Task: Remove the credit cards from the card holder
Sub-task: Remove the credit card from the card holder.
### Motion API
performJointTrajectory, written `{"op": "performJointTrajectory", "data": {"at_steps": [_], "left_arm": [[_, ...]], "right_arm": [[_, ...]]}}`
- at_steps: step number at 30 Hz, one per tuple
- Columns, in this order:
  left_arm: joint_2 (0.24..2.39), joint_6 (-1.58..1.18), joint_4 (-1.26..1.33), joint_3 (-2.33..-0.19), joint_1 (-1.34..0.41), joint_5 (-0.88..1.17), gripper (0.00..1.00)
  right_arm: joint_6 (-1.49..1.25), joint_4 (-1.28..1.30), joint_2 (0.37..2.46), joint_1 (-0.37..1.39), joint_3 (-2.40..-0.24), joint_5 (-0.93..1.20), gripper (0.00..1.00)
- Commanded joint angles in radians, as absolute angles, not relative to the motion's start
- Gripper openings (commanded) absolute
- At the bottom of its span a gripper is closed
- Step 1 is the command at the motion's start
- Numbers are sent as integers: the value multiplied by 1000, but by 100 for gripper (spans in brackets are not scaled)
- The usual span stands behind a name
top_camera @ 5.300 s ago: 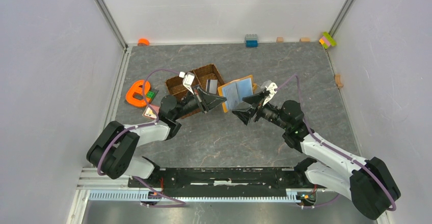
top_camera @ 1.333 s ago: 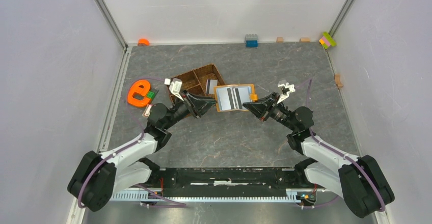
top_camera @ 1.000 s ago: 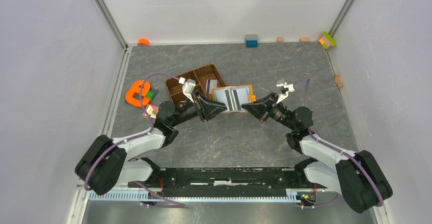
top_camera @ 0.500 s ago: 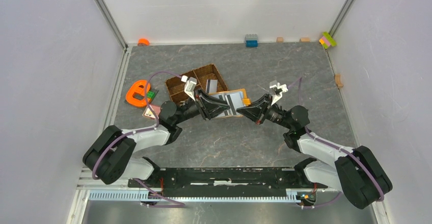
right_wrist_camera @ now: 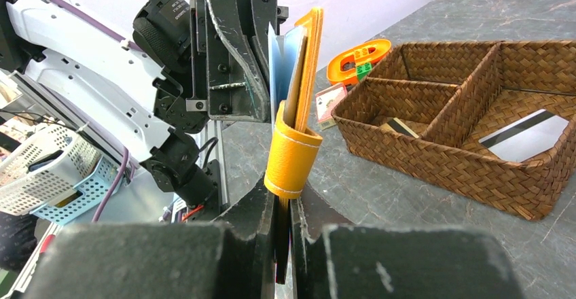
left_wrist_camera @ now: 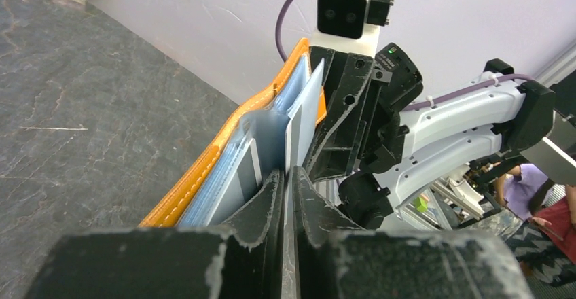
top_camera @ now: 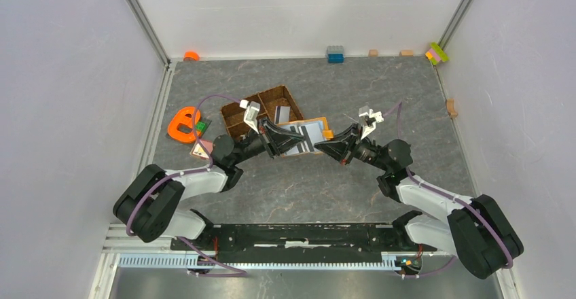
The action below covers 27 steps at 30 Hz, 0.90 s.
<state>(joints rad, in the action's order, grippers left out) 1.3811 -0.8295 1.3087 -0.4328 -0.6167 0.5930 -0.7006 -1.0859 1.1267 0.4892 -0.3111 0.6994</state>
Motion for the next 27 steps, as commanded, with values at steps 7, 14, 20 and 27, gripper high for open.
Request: {"op": "performJointTrajectory", "data": {"at_steps": [7, 14, 20, 27], "left_arm": [[1408, -950, 1552, -454, -623, 718, 9], [1405, -961, 1554, -454, -615, 729, 16], [1434, -991, 1556, -482, -615, 767, 16], [1438, -989, 1554, -487, -617, 775, 17]], "right_arm": [[-693, -1091, 1118, 495, -336, 680, 10], [-688, -1078, 1096, 477, -322, 663, 8], [-700, -1097, 1130, 479, -338, 698, 9], [-720, -1122, 1169, 485, -357, 735, 10]]}}
